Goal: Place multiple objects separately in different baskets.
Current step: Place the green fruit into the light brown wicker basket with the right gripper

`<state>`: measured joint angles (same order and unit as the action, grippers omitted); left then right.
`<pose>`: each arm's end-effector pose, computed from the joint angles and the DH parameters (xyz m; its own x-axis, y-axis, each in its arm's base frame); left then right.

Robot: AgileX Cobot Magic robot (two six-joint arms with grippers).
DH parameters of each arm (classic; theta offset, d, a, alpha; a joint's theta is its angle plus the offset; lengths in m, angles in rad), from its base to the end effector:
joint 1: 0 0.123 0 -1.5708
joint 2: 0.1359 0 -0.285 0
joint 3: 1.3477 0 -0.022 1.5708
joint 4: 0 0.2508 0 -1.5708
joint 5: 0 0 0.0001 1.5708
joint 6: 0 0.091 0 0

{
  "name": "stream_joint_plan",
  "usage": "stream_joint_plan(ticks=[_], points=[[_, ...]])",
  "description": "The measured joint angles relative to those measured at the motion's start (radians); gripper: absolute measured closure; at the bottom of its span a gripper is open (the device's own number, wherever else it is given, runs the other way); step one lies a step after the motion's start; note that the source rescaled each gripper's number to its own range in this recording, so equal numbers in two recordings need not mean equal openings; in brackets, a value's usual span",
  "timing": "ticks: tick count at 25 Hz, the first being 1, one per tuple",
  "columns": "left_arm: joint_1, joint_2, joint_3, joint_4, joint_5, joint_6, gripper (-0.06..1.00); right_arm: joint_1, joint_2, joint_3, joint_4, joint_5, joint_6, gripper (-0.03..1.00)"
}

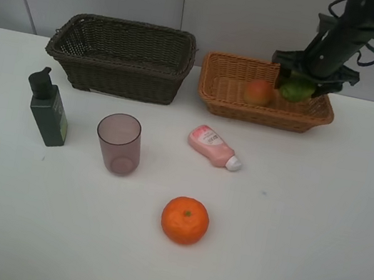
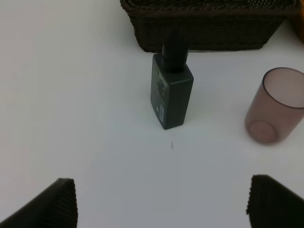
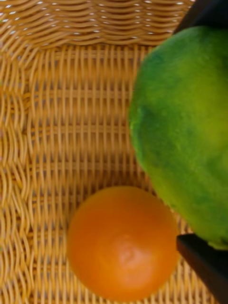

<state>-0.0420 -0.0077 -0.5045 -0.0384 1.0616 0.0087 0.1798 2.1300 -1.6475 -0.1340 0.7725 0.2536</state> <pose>-0.0067 -0.0028 0.2785 -0.4459 0.0087 -0.8950 0.0675 0.9974 -0.0239 0.4524 0.0736 0.1824 -0.9144 -0.0076 -0.4048 0.0016 0.9997 -0.0225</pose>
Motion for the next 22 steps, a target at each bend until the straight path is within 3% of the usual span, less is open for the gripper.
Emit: stream_joint_plan(ticks=[9,10,12,14,17,22], points=[[0.0,0.0,0.0,0.0,0.0,0.0,0.03,0.0,0.03,0.0,-0.008,-0.024,0.0,0.47],[0.0,0.0,0.0,0.0,0.0,0.0,0.03,0.0,0.031,0.0,-0.008,-0.028,0.0,0.4],[0.0,0.0,0.0,0.0,0.0,0.0,0.03,0.0,0.031,0.0,-0.008,-0.031,0.0,0.16],[0.0,0.0,0.0,0.0,0.0,0.0,0.03,0.0,0.031,0.0,-0.009,-0.031,0.0,0.03],[0.0,0.0,0.0,0.0,0.0,0.0,0.03,0.0,0.027,0.0,0.0,-0.011,-0.001,-0.03],[0.0,0.0,0.0,0.0,0.0,0.0,0.03,0.002,-0.018,0.0,0.051,0.095,-0.036,-0.03]])
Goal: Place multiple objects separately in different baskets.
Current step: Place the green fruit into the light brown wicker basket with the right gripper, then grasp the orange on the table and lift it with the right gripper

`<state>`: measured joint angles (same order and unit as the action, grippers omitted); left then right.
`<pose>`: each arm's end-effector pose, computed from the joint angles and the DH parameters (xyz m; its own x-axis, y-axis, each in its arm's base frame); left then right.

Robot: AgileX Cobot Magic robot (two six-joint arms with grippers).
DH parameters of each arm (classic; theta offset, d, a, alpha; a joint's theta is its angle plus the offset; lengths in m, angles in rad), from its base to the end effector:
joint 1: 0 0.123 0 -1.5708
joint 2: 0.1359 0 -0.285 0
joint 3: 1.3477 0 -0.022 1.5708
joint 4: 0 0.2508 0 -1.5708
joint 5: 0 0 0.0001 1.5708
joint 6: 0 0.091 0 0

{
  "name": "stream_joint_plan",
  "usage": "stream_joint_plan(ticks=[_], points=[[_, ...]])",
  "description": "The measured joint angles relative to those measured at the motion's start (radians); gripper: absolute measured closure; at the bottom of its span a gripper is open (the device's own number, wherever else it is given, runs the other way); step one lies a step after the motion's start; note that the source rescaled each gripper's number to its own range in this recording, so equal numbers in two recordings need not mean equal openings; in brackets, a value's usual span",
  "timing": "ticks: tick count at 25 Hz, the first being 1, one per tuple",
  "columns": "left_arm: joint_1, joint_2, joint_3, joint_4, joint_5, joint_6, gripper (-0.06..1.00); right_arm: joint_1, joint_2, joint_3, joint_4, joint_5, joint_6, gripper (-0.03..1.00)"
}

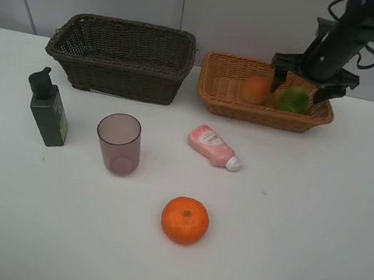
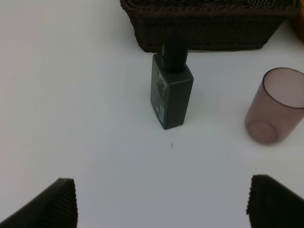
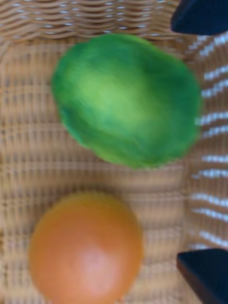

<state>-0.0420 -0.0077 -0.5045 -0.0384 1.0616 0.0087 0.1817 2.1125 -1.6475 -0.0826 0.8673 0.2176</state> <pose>-0.0067 -0.0028 0.2785 -0.4459 0.0087 -0.8950 0.0675 0.9974 -0.0239 0.4427 0.0755 0.1869 -0.9450 -0.0079 -0.3270 -0.0062 1.0000 -0.0063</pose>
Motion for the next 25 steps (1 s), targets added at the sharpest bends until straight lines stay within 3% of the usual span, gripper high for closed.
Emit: stream_joint_plan(ticks=[6,14,19,25], points=[[0.0,0.0,0.0,0.0,0.0,0.0,0.03,0.046,-0.059,0.0,0.115,0.161,-0.178,-0.03],[0.0,0.0,0.0,0.0,0.0,0.0,0.03,0.219,-0.086,0.018,0.259,0.309,-0.473,-0.03],[0.0,0.0,0.0,0.0,0.0,0.0,0.03,0.338,-0.116,0.106,0.238,0.254,-0.637,-0.03],[0.0,0.0,0.0,0.0,0.0,0.0,0.03,0.458,-0.148,0.191,0.021,0.152,-0.674,-0.03]])
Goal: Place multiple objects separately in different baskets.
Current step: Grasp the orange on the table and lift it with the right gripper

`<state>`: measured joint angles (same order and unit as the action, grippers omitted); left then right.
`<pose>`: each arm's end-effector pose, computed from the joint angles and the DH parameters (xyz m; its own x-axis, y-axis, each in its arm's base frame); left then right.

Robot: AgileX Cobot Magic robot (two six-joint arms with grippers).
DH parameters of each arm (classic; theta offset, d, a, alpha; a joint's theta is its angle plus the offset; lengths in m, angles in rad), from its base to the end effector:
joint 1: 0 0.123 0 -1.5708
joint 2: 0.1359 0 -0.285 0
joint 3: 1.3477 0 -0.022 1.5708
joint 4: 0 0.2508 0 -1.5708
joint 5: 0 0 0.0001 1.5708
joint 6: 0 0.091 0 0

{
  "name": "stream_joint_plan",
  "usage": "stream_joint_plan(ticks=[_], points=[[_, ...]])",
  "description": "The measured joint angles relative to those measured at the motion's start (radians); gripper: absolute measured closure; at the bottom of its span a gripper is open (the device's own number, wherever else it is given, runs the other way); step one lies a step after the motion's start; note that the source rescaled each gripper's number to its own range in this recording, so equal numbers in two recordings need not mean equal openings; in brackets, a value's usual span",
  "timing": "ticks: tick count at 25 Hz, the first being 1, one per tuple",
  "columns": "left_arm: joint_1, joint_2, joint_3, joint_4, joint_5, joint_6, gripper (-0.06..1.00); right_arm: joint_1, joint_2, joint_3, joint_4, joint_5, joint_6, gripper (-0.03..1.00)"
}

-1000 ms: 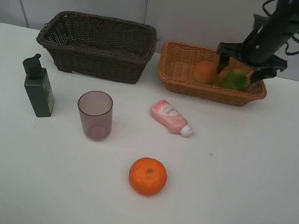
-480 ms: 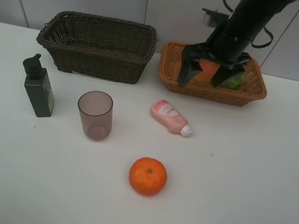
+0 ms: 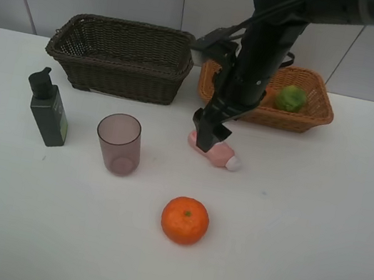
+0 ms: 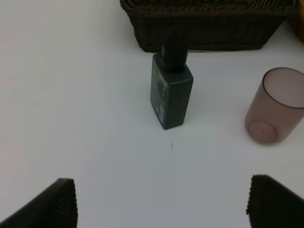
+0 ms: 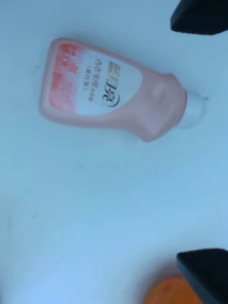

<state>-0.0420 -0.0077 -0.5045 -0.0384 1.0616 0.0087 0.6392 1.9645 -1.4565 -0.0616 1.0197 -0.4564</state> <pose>-0.0067 -0.0028 0.2785 -0.4459 0.0087 -0.8950 0.0675 0.9974 -0.0239 0.3188 0.2310 0.1965 -0.4255 -0.9004 -0.0910 -0.8947 0.4336 -0.1073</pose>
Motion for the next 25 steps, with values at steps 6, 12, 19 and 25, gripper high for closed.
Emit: stream_joint_plan(ticks=[6,12,19,25], points=[[0.0,0.0,0.0,0.0,0.0,0.0,0.03,0.088,-0.002,0.009,-0.051,0.016,-0.099,-0.03],[0.0,0.0,0.0,0.0,0.0,0.0,0.03,0.147,-0.015,0.101,0.02,0.024,-0.385,-0.03],[0.0,0.0,0.0,0.0,0.0,0.0,0.03,0.203,-0.056,0.218,0.062,0.021,-0.684,-0.03],[0.0,0.0,0.0,0.0,0.0,0.0,0.03,0.232,-0.06,0.286,0.077,-0.021,-0.796,-0.03]])
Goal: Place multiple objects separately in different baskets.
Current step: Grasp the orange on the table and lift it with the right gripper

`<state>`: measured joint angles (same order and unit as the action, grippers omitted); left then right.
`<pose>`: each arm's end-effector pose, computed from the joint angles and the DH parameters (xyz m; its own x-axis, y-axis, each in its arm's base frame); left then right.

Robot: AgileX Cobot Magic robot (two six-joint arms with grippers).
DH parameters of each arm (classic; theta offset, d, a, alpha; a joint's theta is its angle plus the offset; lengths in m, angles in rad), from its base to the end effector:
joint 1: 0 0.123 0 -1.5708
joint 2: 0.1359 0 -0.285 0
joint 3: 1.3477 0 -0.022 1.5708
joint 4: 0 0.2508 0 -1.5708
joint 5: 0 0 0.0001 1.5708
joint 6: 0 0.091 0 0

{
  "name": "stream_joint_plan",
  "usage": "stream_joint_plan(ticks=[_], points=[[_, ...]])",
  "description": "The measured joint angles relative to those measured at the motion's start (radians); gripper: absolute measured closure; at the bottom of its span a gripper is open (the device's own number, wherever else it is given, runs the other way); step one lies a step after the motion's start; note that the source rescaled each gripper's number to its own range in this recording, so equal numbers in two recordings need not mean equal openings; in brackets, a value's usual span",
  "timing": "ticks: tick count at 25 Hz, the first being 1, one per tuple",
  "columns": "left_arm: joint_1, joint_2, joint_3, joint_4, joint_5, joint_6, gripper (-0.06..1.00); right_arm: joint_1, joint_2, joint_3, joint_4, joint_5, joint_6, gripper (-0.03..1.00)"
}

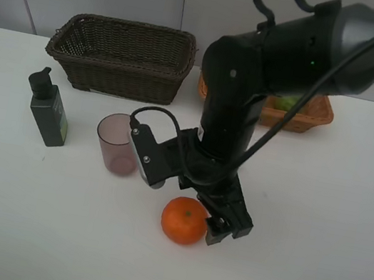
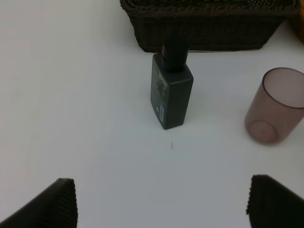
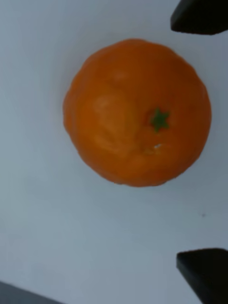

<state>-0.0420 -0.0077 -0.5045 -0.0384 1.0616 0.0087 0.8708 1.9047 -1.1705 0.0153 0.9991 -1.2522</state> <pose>-0.0067 -0.0028 0.2785 -0.4459 0.0087 -0.8950 0.0675 0.9974 -0.0239 0.2152 0.2573 0.1528 0.5174 -0.8556 0.0120 -0.8537 -0.5152 0.0753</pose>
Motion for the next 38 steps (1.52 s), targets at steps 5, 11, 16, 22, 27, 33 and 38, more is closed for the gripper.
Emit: stream_joint_plan(ticks=[5,11,16,22,27,33,38], points=[[0.0,0.0,0.0,0.0,0.0,0.0,0.03,0.001,0.0,0.005,-0.006,-0.074,-0.009,-0.03],[0.0,0.0,0.0,0.0,0.0,0.0,0.03,0.001,0.0,0.04,-0.006,-0.162,0.011,-0.03],[0.0,0.0,0.0,0.0,0.0,0.0,0.03,0.001,0.0,0.054,-0.006,-0.188,0.014,-0.03],[0.0,0.0,0.0,0.0,0.0,0.0,0.03,0.001,0.021,0.054,-0.005,-0.204,0.048,-0.03],[0.0,0.0,0.0,0.0,0.0,0.0,0.03,0.001,0.035,0.054,-0.005,-0.203,0.08,-0.03],[0.0,0.0,0.0,0.0,0.0,0.0,0.03,0.001,0.07,0.054,-0.006,-0.222,0.083,-0.03],[0.0,0.0,0.0,0.0,0.0,0.0,0.03,0.001,0.08,0.054,-0.004,-0.229,0.086,-0.03]])
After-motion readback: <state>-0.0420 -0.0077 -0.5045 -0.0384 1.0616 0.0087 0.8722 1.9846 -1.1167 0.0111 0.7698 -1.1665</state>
